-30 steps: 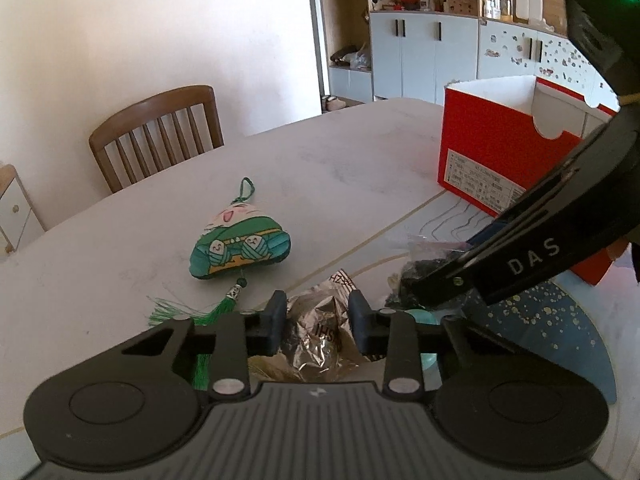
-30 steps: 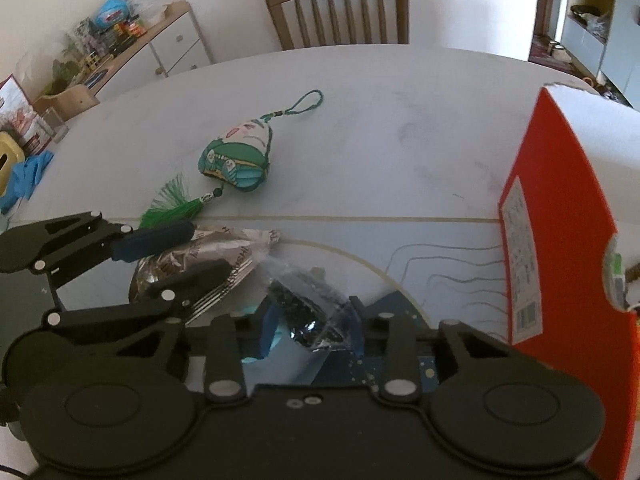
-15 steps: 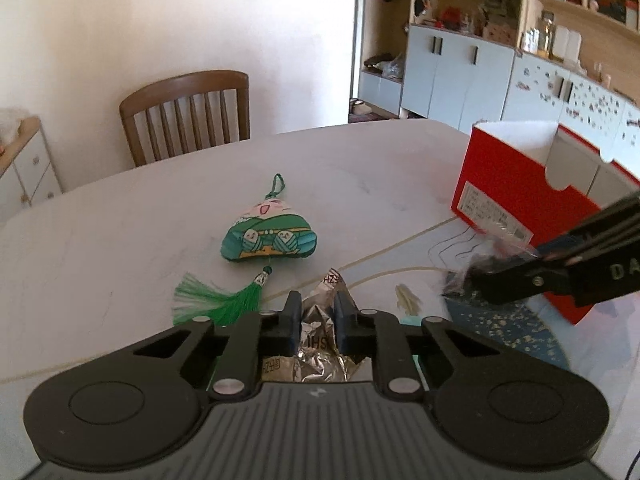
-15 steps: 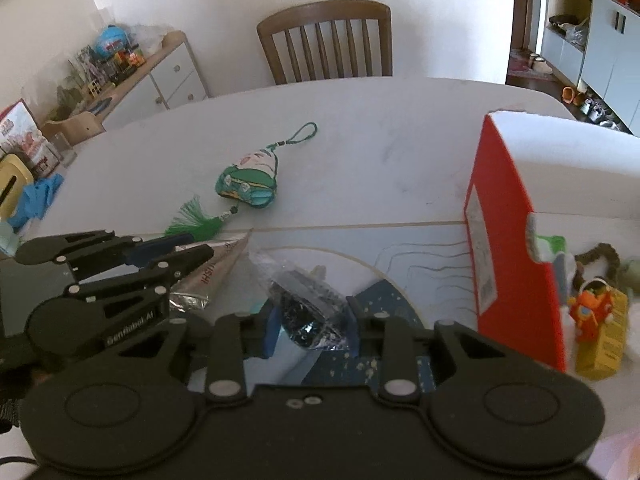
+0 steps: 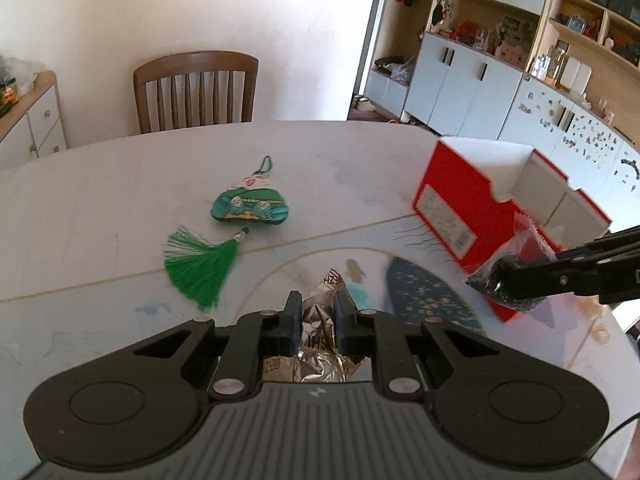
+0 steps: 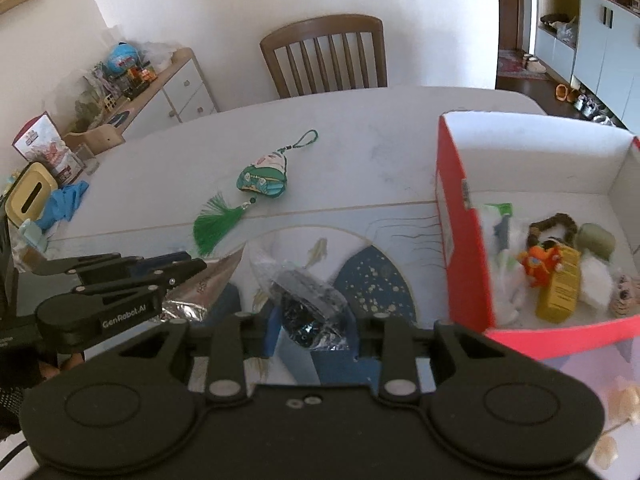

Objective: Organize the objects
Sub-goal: 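Carry the foil bag and bead pouch over the red shoebox and lower them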

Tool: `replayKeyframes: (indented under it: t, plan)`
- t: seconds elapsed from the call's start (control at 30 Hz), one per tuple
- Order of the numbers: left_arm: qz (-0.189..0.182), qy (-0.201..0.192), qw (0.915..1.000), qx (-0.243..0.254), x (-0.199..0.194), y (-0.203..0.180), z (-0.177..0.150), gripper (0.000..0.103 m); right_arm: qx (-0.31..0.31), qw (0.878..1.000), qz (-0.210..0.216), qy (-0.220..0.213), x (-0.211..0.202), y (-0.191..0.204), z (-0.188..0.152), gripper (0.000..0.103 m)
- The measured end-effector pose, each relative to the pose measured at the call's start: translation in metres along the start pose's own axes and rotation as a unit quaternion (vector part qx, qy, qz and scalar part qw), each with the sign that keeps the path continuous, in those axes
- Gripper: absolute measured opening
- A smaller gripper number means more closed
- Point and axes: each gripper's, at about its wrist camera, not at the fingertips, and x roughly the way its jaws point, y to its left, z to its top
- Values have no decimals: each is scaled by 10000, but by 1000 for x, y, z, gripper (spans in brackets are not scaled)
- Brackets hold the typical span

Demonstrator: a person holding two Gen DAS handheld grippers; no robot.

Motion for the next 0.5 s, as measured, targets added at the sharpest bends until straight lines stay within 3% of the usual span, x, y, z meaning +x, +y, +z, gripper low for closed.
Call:
replayKeyframes:
  t: [0.23, 0.5]
  plan:
    - [-59, -210, 9996, 180, -27, -43, 5, 16, 7, 9998, -3, -193, -34, -23, -2, 31]
    - [-192, -308, 9989, 298, -30, -98, 21, 16, -2, 9992, -146, -383, -68, -66, -2, 31]
